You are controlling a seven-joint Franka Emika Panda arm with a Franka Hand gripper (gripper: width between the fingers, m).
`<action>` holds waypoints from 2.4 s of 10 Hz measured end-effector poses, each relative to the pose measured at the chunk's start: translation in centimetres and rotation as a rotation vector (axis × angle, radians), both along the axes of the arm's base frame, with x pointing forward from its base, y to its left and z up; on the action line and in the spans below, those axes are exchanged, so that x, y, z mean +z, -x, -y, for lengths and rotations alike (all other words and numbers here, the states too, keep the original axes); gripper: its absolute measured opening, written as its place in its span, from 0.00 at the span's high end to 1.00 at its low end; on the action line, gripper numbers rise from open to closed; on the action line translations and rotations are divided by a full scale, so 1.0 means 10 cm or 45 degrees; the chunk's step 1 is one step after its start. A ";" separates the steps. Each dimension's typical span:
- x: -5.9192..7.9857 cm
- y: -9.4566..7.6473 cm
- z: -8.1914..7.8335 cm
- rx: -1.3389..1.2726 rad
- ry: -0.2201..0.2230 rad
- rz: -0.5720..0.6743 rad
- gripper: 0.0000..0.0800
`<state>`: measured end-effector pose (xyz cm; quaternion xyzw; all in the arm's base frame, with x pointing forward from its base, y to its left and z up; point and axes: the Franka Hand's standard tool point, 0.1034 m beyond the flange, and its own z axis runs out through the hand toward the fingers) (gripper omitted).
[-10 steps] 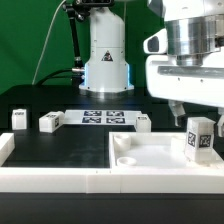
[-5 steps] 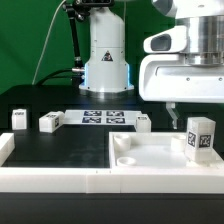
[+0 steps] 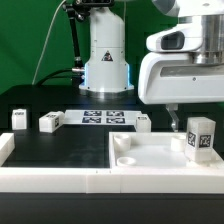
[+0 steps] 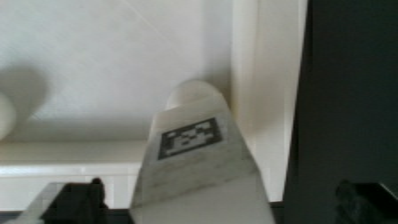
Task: Assemble one leg
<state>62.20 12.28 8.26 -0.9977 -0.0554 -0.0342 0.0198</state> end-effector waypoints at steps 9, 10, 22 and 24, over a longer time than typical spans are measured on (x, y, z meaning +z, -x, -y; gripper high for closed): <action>-0.01 0.00 0.05 -0.230 -0.044 -0.017 0.64; -0.01 0.00 0.06 -0.390 -0.080 -0.023 0.64; -0.03 0.01 0.03 -1.839 -0.201 -0.137 0.51; -0.01 0.03 0.00 -1.606 -0.160 -0.167 0.34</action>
Offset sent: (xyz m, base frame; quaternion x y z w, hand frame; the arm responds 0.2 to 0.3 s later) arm 0.0000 0.0000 0.0000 0.0000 0.0000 0.0000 1.0000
